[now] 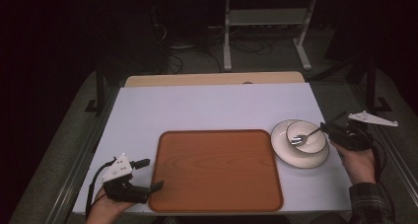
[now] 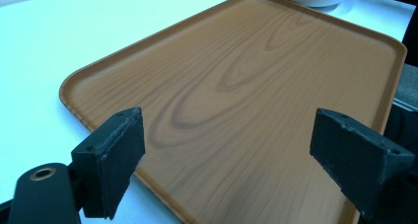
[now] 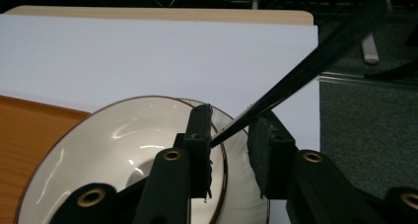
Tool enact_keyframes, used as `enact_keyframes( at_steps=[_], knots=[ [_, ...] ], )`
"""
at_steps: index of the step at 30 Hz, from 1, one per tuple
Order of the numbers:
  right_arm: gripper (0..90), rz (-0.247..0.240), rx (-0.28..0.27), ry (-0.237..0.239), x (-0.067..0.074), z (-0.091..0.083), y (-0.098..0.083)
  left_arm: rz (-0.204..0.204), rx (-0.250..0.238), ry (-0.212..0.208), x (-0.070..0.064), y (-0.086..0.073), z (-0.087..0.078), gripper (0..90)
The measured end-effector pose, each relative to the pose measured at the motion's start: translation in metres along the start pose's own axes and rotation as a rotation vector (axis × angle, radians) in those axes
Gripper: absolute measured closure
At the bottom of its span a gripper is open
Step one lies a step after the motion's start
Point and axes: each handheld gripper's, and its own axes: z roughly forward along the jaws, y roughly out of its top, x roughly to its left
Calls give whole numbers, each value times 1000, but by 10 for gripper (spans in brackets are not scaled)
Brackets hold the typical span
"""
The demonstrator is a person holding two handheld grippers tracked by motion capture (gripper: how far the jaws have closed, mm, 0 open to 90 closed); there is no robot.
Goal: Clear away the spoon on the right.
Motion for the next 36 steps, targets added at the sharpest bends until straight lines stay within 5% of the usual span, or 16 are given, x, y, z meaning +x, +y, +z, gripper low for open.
enact_keyframes(
  at_steps=[18,36],
  knots=[
    [856,-33,-92,35,13,-3,17,3,-2,-3,0,0,-1,131],
    [883,-130,-93,22,25,-12,34,5,-11,10,4,0,-6,130]
  ],
)
